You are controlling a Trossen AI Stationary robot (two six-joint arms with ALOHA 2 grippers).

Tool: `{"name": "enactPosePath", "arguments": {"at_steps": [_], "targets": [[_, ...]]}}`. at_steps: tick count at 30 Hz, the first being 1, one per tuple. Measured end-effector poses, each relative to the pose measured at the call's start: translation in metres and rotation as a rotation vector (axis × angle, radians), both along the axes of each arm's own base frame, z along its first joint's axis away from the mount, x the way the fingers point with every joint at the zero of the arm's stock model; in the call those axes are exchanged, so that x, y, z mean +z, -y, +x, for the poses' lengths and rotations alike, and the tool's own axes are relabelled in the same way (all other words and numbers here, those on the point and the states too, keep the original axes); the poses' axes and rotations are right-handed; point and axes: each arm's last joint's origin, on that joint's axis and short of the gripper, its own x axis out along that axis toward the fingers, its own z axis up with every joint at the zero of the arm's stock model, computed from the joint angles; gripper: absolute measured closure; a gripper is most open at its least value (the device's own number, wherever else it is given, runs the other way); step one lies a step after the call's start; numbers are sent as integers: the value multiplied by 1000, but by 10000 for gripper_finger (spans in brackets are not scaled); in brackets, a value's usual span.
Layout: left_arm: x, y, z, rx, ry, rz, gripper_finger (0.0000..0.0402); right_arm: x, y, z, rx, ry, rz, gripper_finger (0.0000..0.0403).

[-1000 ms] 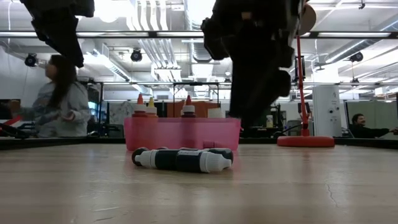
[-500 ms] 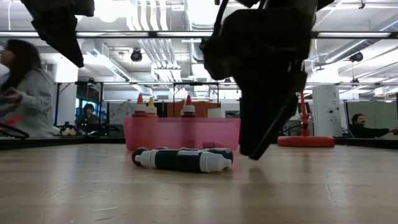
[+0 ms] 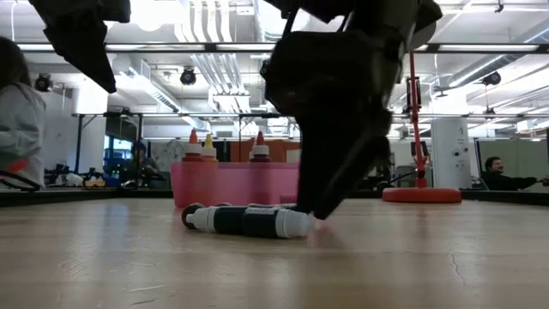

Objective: Pick & Place food coloring

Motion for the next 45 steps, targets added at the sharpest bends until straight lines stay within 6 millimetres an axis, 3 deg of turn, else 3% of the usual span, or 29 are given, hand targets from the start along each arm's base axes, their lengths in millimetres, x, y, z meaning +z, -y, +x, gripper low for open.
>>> {"name": "enactPosePath", "arguments": {"at_steps": [13, 22, 35, 45], "targets": [[0, 0, 0, 5, 2, -2, 280, 6, 1, 11, -62, 106, 66, 212], [0, 0, 0, -2, -1, 1, 280, 0, 9, 14, -168, 99, 41, 217], [0, 0, 0, -2, -1, 1, 280, -11, 12, 7, -137, 71, 15, 230], [0, 0, 0, -1, 0, 1, 280, -13, 12, 6, 62, 73, -87, 240]]}}
